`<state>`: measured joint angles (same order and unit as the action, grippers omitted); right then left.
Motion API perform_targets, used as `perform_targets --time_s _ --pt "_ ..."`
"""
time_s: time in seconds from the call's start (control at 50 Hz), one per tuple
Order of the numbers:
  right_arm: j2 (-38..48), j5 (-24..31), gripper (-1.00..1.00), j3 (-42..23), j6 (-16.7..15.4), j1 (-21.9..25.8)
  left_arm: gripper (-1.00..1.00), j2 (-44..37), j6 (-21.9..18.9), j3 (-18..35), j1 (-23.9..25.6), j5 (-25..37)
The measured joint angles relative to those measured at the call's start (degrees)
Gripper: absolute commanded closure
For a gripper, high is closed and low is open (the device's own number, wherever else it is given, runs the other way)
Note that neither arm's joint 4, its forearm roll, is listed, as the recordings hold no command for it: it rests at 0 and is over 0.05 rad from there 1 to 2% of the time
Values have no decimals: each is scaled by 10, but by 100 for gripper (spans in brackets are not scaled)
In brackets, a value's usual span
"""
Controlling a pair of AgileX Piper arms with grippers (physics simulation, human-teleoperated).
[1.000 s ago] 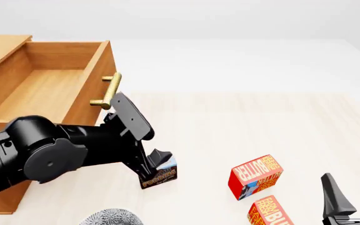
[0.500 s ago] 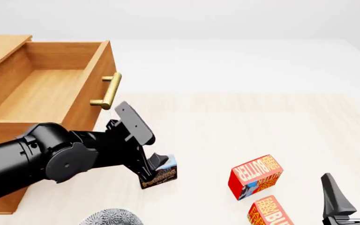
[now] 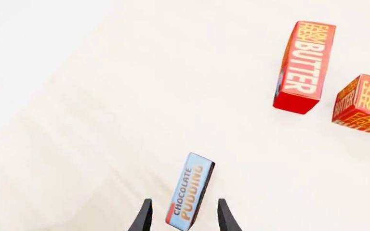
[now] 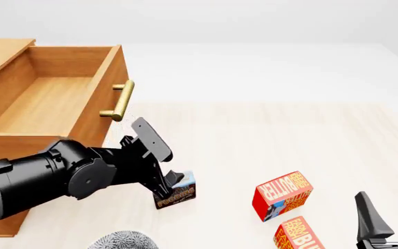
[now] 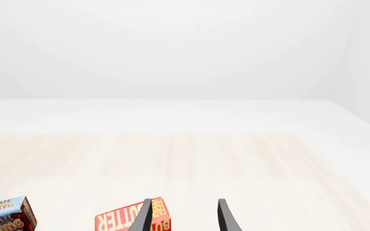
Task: Put the chocolate pudding in the top drawer of the cabinet and close it.
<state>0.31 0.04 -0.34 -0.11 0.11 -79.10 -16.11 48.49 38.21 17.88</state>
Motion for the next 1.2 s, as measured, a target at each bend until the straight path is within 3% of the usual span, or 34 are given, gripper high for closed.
perform_targets --time_s 0.72,1.2 --pt "0 0 -100 0 0 0 -100 -62 -20 -2 -5 -37" --pt "0 0 -100 0 0 0 -100 -84 -2 -10 2 -54"
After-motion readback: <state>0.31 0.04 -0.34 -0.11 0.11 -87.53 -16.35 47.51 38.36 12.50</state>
